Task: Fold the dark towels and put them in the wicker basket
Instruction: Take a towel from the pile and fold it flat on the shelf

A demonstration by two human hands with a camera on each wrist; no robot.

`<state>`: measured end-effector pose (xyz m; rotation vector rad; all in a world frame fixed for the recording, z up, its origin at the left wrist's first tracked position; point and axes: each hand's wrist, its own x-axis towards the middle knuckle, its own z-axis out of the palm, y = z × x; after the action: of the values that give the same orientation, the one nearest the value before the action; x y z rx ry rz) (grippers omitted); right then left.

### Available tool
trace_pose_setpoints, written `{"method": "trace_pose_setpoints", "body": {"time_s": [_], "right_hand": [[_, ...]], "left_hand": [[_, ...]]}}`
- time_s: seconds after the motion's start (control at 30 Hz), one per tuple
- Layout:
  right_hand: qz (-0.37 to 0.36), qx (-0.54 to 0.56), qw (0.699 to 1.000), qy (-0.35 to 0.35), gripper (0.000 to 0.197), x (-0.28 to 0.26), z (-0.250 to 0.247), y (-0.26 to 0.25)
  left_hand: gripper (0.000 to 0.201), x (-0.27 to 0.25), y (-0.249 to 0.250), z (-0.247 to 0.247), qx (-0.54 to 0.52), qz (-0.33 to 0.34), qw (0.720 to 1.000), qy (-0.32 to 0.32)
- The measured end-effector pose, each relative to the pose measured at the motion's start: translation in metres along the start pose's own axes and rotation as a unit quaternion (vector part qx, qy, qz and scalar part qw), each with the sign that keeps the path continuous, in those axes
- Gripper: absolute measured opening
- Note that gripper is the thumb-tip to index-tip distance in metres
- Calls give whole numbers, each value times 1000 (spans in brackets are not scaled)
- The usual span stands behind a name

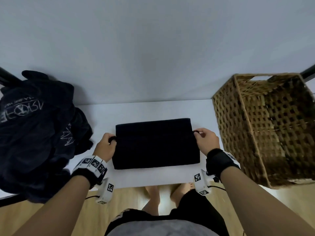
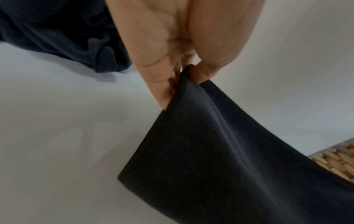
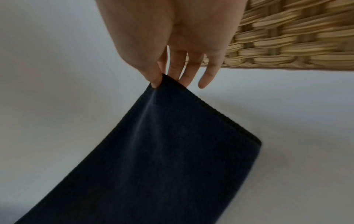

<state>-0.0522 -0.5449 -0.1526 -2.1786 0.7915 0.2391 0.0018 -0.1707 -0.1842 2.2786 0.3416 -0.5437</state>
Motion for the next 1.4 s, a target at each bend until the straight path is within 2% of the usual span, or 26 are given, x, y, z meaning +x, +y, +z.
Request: {"method": "trace_pose_setpoints", "body": {"time_s": [0.07,0.27,0.43,0.47,0.53,0.6,0.63,0.7,0.77,0.8,0.87,0.93,1.03,1.13,1.2,1.27,1.33,1.4], "right_hand": [[-1,8,1000,6,16,16,2,-10],[-1,9,1000,8,17,54,12,-24],[26,36,999,6,25,67,18,-22],[32,41,999,1,33,67,19,-21],[24,22,999,10,46,63,21,-18],[-28,-24,999,32,44,57,26,-15],[-62,-46,997,30,40,53,31,-15],[-126,-77,989,-22,34,42,45,-16],[-171,-102,974,-107,39,32,63,-17],[-182,-114,966,-145,47,28,72,-17],[-174,-128,956,-196,64,25,83,-14],[-152,-135,960,-195,75,29,83,-9],[-104,-157,971,-145,80,49,64,8],[-45,-208,965,-151,84,64,39,22],[-30,-231,962,-144,84,63,30,23],[-36,-222,971,-85,77,55,29,19],[-71,-216,973,-27,62,42,34,11],[-87,-226,969,-51,54,31,43,6]], "left_hand": [[9,13,5,0,-19,23,999,25],[13,42,12,3,-30,36,997,69],[10,57,21,3,-107,-24,990,91],[12,57,22,3,-101,-32,990,96],[19,55,23,3,13,-21,992,124],[19,47,28,9,106,30,984,143],[20,40,34,15,128,71,981,128],[23,28,46,33,165,167,970,55],[39,21,56,53,198,230,952,-46],[52,20,59,61,216,234,944,-92],[76,24,56,70,259,194,933,-159],[89,28,46,68,287,148,929,-181],[96,35,25,55,289,107,938,-158],[93,37,9,40,280,71,948,-131],[85,33,2,33,269,57,957,-94],[71,28,-4,30,224,40,974,-15],[59,24,-4,30,135,-22,988,71],[58,23,-3,30,92,-99,986,101]]}}
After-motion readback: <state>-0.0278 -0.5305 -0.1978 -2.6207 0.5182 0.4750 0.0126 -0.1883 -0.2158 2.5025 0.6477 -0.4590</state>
